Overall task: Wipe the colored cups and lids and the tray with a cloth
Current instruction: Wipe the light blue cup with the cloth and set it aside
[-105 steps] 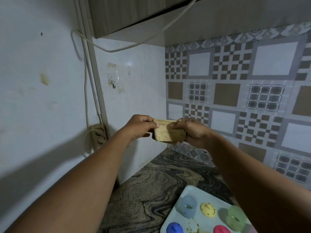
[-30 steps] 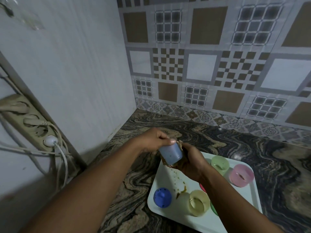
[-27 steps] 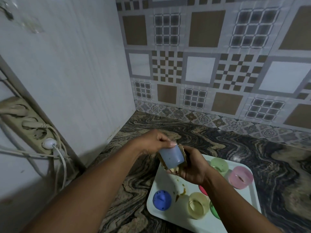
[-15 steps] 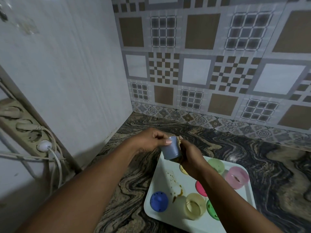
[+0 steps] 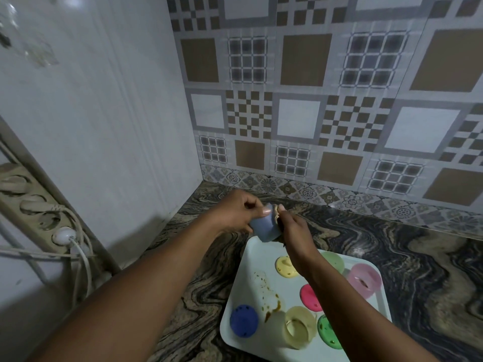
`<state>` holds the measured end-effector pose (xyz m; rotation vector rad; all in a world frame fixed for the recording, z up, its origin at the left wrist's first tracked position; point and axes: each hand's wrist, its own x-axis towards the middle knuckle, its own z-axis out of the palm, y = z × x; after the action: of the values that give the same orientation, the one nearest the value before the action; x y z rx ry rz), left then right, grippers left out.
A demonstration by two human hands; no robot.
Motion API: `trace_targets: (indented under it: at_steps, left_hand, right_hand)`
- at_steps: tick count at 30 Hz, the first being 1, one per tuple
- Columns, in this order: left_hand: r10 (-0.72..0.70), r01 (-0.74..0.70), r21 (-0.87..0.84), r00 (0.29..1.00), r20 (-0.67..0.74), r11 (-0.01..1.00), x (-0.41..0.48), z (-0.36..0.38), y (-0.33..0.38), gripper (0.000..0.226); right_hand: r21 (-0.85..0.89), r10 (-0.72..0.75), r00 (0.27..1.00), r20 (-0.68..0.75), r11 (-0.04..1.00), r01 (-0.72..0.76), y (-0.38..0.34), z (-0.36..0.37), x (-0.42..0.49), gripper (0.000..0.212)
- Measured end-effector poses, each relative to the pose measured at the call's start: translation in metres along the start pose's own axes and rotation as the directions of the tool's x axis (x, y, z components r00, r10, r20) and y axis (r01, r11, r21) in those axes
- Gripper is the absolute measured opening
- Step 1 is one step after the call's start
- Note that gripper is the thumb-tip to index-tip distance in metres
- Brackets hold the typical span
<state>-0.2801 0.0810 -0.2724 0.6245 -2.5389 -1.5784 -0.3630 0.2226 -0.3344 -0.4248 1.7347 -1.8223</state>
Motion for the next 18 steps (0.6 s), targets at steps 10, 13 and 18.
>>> trace_targets:
  at_steps: [10, 13, 18]
  left_hand:
    - [-0.054, 0.055, -0.098, 0.998, 0.01, 0.994, -0.001, 0.003, 0.001, 0.007]
    - [-0.035, 0.035, -0.126, 0.999, 0.003, 0.991, 0.0, 0.001, 0.007, 0.004]
    - [-0.045, 0.042, -0.276, 0.999, -0.003, 0.96, -0.006, -0.001, -0.004, 0.015]
  right_hand:
    - [0.05, 0.054, 0.998, -0.036, 0.997, -0.052, -0.011, -0.014, 0.004, 0.037]
    - [-0.096, -0.061, 0.997, -0.044, 0.994, 0.057, -0.011, -0.011, 0.001, 0.048]
    - [0.282, 0.391, 0.893, 0.221, 0.851, -0.442, -0.023, -0.016, 0.002, 0.048]
